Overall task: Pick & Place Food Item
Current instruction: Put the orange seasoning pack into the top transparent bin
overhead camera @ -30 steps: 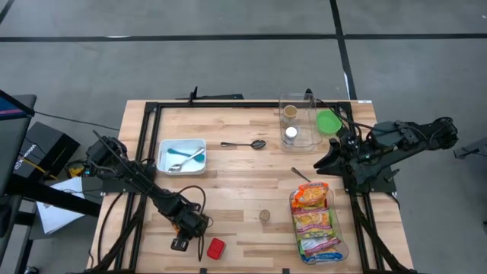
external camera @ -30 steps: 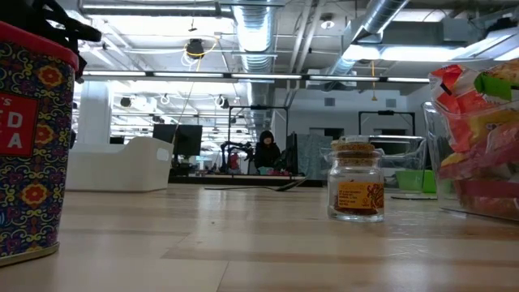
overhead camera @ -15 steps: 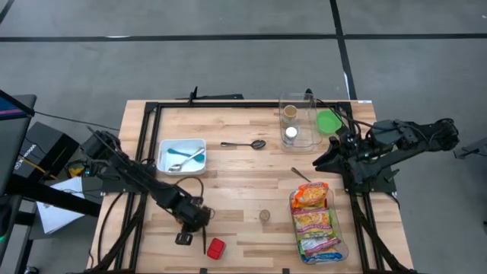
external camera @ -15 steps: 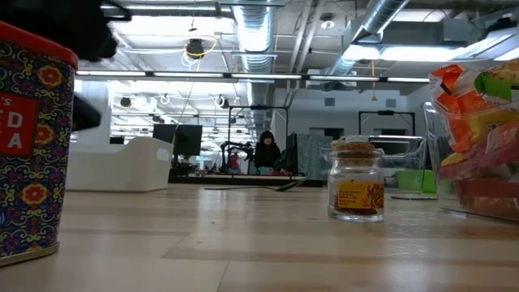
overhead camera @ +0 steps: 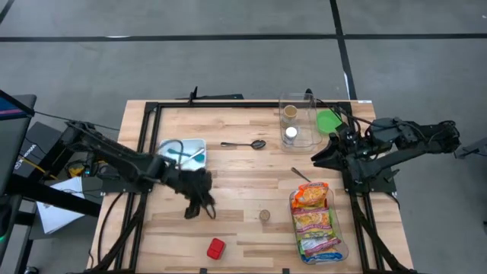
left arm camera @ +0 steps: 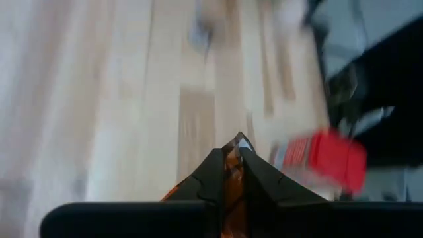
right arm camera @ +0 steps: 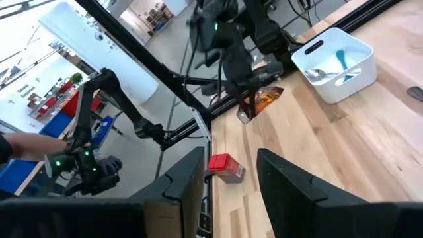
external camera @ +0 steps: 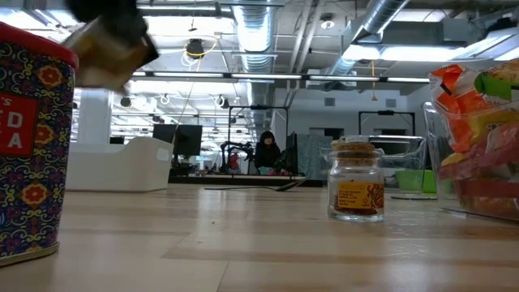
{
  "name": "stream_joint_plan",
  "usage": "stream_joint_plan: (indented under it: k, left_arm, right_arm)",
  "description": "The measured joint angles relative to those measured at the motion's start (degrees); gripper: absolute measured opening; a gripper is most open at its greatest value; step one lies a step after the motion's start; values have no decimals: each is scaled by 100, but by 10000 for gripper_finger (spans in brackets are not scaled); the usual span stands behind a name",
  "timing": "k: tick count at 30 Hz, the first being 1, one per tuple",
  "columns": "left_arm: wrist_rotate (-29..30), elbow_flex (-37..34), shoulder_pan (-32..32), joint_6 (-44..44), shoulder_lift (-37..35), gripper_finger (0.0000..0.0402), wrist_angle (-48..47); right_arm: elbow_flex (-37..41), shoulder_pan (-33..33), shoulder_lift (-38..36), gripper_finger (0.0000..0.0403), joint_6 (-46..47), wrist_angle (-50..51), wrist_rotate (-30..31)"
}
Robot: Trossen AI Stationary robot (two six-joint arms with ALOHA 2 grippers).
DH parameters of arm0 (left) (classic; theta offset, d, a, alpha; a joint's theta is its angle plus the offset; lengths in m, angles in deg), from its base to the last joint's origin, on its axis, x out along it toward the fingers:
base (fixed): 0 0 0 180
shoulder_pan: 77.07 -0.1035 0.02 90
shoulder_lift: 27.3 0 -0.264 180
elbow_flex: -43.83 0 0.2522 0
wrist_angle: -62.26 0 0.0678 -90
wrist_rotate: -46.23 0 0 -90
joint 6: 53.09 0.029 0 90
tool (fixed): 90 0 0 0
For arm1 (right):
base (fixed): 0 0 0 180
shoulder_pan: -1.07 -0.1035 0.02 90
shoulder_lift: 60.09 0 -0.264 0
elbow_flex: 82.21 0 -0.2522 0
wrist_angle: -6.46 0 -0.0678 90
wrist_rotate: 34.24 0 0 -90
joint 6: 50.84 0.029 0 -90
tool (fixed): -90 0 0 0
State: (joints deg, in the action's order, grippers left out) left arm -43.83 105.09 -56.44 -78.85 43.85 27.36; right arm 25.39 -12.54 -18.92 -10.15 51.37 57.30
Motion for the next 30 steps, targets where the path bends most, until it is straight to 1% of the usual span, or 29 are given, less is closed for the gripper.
stream_joint_plan:
  k: [4,9,12,14,16,18,23,27,30]
  left_arm:
    - [-408,0,-581,129,-328,22,1044]
    - [-1031,7,-1336,103,-513,22,2987]
    - [-1377,7,-1676,-50,-509,22,4113]
    - [-1530,12,-1854,-155,-448,22,4896]
    - [-1659,7,-2023,-205,-407,22,5599]
    - [-1691,15,-2190,-294,-315,22,6407]
    - [-1756,15,-2460,-502,-47,21,8117]
    - [-1789,14,-2455,-518,181,21,9006]
    - [-1785,17,-2372,-466,297,21,9390]
  right_arm:
    - [1,104,9,134,-189,-34,0]
    - [0,391,216,134,-682,-239,0]
    - [2,645,449,134,-1124,-608,-6]
    - [2,842,612,134,-1456,-879,-119]
    - [1,1101,828,134,-1701,-1186,-321]
    - [2,1389,1073,134,-1772,-1592,-663]
    - [2,1955,1697,134,-1663,-3092,-1582]
    - [0,2319,2239,134,-1277,-4179,-2233]
    - [1,2547,2701,134,-804,-4698,-2715]
